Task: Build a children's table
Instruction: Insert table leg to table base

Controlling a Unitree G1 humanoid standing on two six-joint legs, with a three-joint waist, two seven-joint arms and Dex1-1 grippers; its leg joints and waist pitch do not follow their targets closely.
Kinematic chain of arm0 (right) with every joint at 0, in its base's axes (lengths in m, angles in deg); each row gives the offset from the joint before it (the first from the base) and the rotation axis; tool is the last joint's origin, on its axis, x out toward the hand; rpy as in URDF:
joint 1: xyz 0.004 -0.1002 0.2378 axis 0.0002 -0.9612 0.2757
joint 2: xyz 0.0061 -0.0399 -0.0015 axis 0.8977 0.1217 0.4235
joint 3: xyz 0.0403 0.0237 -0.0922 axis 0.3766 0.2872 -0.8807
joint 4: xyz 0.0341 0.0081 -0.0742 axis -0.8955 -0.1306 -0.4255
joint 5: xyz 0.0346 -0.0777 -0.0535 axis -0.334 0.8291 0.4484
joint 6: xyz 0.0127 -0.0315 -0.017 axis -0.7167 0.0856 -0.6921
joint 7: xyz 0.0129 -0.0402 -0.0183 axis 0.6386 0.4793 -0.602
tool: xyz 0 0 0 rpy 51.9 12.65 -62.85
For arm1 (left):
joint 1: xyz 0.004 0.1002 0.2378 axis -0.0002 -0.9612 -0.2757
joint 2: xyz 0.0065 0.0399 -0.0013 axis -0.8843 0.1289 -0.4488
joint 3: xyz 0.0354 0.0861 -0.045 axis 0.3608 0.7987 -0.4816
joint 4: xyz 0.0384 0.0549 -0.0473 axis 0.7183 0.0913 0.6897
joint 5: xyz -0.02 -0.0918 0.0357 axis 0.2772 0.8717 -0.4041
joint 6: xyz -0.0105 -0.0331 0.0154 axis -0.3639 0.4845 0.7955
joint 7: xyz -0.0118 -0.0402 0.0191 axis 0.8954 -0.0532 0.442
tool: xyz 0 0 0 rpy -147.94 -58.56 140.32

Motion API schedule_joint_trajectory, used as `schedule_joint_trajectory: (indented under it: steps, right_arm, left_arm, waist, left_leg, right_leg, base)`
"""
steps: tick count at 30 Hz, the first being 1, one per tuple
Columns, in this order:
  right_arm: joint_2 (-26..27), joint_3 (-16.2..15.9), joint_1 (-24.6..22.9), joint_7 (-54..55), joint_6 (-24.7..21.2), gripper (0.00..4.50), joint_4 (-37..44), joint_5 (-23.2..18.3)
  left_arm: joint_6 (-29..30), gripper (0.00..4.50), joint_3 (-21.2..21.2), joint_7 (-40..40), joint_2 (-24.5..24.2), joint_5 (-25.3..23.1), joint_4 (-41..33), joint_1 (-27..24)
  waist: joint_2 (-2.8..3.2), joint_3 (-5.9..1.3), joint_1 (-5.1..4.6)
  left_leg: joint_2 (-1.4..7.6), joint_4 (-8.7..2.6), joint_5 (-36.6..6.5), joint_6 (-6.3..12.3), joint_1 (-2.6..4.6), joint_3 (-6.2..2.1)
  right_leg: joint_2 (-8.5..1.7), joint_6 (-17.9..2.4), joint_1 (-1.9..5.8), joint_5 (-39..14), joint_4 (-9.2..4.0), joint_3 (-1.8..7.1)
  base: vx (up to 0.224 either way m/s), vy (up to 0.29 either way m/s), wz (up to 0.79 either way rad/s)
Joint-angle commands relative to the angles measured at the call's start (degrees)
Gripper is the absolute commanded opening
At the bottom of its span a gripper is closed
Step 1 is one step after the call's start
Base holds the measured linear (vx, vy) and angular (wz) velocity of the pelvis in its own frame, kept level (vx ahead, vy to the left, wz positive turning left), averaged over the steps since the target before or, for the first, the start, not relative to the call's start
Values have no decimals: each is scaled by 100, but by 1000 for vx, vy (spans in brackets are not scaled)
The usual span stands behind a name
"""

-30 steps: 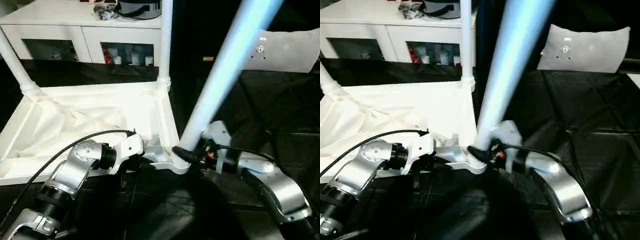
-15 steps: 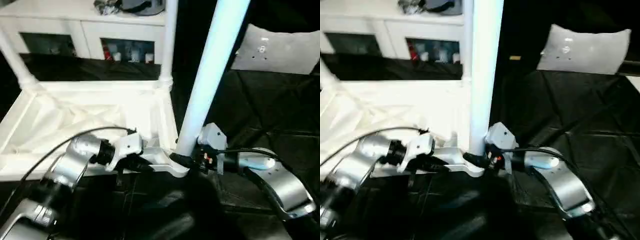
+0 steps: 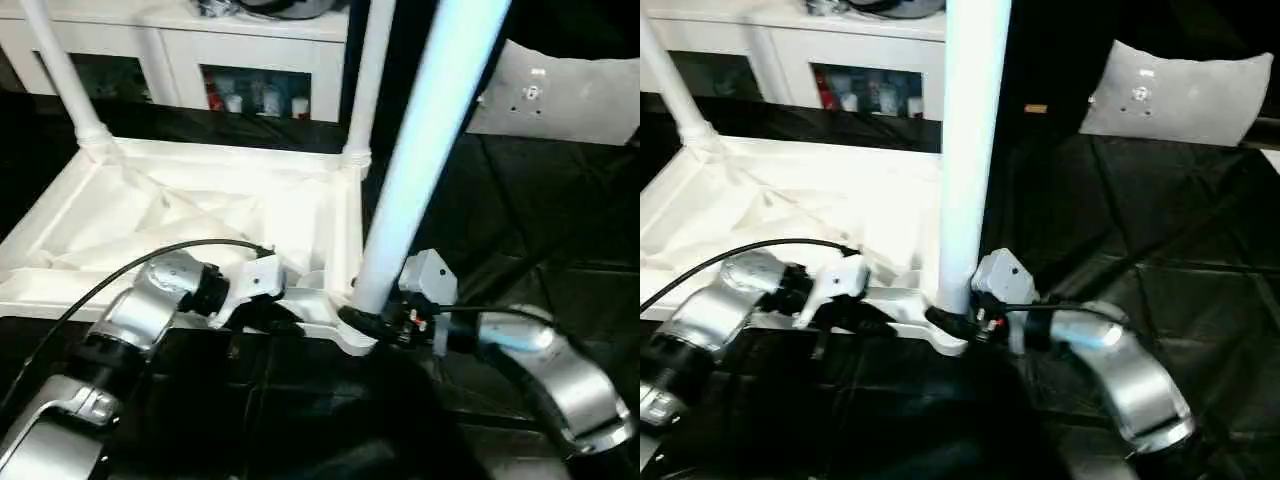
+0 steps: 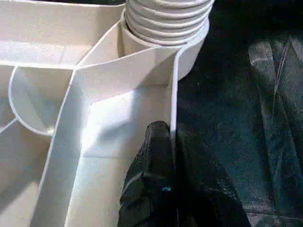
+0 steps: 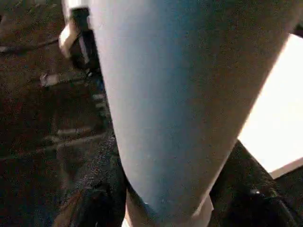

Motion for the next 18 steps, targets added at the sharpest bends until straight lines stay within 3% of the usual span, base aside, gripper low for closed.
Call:
schedule_joint_trajectory:
  steps: [1,2,3,4,5,7,8,9,10,12,13,18]
  right_arm:
    - [141,-649,-422,68,-506,189,-687,131]
    - [141,-649,-422,68,-506,189,-687,131]
    - [338,-461,-366,418,-462,189,-778,204]
    - [338,-461,-366,418,-462,189,-778,204]
    - [504,-319,-316,656,-447,189,-824,218]
    - [645,-210,-275,817,-452,189,-851,217]
    - [722,-157,-237,926,-445,189,-884,243]
    - [763,-131,-214,986,-443,189,-906,261]
    - [911,-47,-113,1155,-472,189,-993,259]
    - [1108,47,33,1362,-537,189,-1115,232]
    - [1162,63,75,1418,-548,189,-1157,233]
    - [1289,17,123,1387,-576,189,-1246,255]
  left_arm:
    - [362,0,-480,-1027,49,37,-440,-71]
    - [362,0,-480,-1027,49,37,-440,-71]
    - [942,0,-677,-1386,64,54,-1261,-605]
    - [942,0,-677,-1386,64,54,-1261,-605]
    - [1443,0,-798,-1678,148,31,-1944,-997]
    - [1817,0,-819,-1864,256,-34,-2478,-1273]
    - [2024,0,-791,-1959,345,-78,-2775,-1425]
    - [2145,0,-759,-2018,397,-103,-2946,-1508]
    - [2448,0,-553,-2196,636,-191,-3407,-1705]
    - [2843,0,-172,-2482,992,-316,-3953,-1882]
    - [2974,0,-68,-2574,1080,-336,-4099,-1918]
    - [3345,0,105,-3010,1466,-471,-4108,-1777]
  waist:
    - [9,-54,-17]
    - [18,-60,-31]
    - [-19,-73,-63]
    - [-4,-72,-95]
    - [20,-51,-124]
    - [16,-61,-187]
    - [-24,-69,-225]
    - [-13,-63,-250]
    - [-53,-80,-266]
    - [-40,-57,-295]
    - [-90,-82,-305]
    - [-90,-54,-284]
  left_leg:
    - [505,-491,-1119,241,-28,-206]
    - [509,-493,-1123,237,-22,-205]
    - [516,-494,-1109,236,-37,-211]
    - [522,-502,-1051,222,-75,-225]
    - [511,-516,-1088,243,-60,-219]
    - [519,-520,-1050,235,-82,-229]
    - [507,-502,-910,294,-82,-212]
    - [487,-489,-794,351,-83,-197]
    - [485,-474,-762,383,-70,-179]
    - [485,-459,-576,488,-86,-170]
    - [478,-446,-518,504,-71,-153]
    - [443,-426,-510,587,-71,-137]
  right_leg:
    - [-618,-1175,101,-1340,-549,399]
    - [-617,-1175,93,-1348,-543,401]
    - [-625,-1182,108,-1384,-534,399]
    - [-635,-1207,132,-1306,-506,388]
    - [-601,-1165,89,-1396,-543,387]
    - [-600,-1234,113,-1201,-520,385]
    - [-584,-1282,112,-974,-511,391]
    - [-569,-1304,111,-818,-516,396]
    - [-566,-1323,114,-746,-513,400]
    - [-576,-1411,124,-538,-514,408]
    - [-561,-1427,136,-494,-511,406]
    - [-543,-1357,119,-585,-539,407]
  base:
    - [0,0,0]
    - [0,0,0]
    - [0,0,0]
    - [0,0,0]
    - [0,0,0]
    - [0,0,0]
    - [0,0,0]
    - [0,0,0]
    - [0,0,0]
    - [0,0,0]
    - [0,0,0]
    - [0,0,0]
